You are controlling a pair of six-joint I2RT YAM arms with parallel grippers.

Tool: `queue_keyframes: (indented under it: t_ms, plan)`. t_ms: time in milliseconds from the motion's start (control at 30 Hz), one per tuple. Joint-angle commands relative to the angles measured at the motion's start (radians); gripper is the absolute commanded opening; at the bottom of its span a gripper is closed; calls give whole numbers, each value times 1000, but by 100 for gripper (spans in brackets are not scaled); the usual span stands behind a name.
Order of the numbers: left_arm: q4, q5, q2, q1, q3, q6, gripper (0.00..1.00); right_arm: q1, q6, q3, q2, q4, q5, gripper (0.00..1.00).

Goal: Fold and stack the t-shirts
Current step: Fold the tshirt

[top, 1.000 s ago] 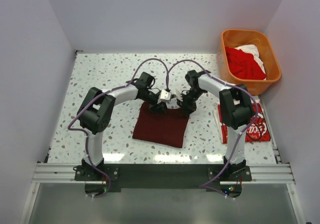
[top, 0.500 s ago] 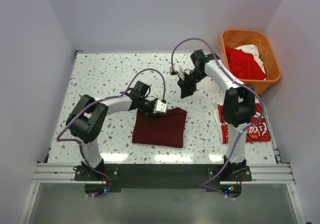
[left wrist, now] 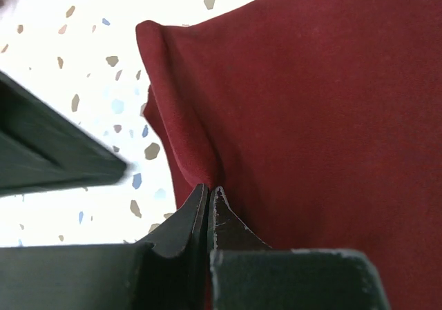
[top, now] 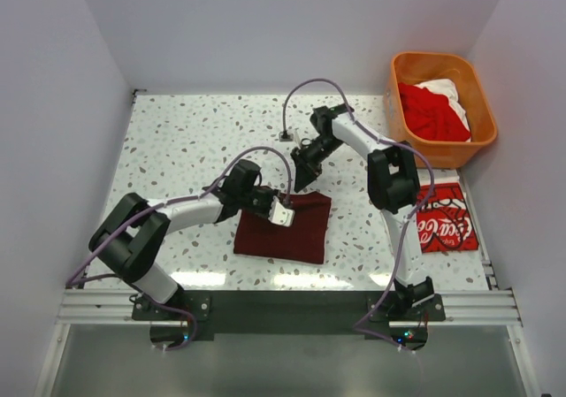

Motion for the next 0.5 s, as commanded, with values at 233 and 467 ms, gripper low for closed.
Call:
queue_keyframes:
  t_ms: [233, 467]
  plan:
    - [148, -38, -64, -22, -52, 64, 0, 39, 50, 59, 185, -63, -93, 23]
    - [240, -70, -70, -22, -73, 65, 0, 42, 13, 45, 266, -94, -68, 24]
